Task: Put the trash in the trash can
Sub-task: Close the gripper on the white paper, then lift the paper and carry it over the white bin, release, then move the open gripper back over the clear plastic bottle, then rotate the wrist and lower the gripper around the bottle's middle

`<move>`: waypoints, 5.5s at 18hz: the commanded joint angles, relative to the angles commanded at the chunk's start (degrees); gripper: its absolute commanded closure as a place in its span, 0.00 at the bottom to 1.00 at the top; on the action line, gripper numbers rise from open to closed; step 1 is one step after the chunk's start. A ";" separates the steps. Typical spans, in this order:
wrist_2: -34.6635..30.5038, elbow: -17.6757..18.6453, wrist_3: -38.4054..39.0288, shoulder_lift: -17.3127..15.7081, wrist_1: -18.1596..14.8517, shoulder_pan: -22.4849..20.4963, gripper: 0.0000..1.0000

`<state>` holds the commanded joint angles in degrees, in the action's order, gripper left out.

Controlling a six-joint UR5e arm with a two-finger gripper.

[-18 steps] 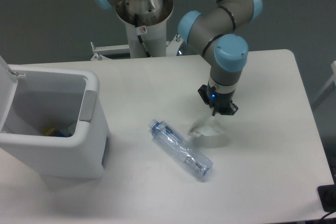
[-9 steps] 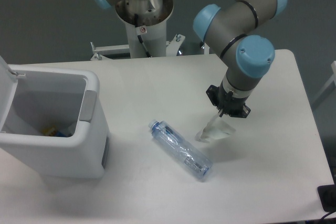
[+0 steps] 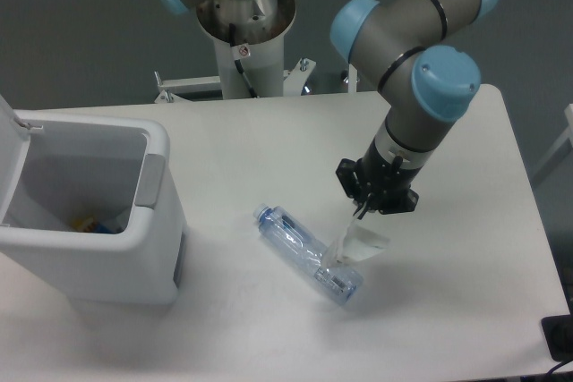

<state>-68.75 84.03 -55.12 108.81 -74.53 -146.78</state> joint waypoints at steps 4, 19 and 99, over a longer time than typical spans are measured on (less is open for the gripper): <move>3.88 -0.80 2.12 -1.93 0.61 1.67 1.00; 5.02 0.08 5.99 -14.59 0.79 14.67 1.00; -23.19 -6.77 50.55 20.92 4.75 8.88 0.04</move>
<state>-91.93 77.26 -4.57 129.73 -69.79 -137.90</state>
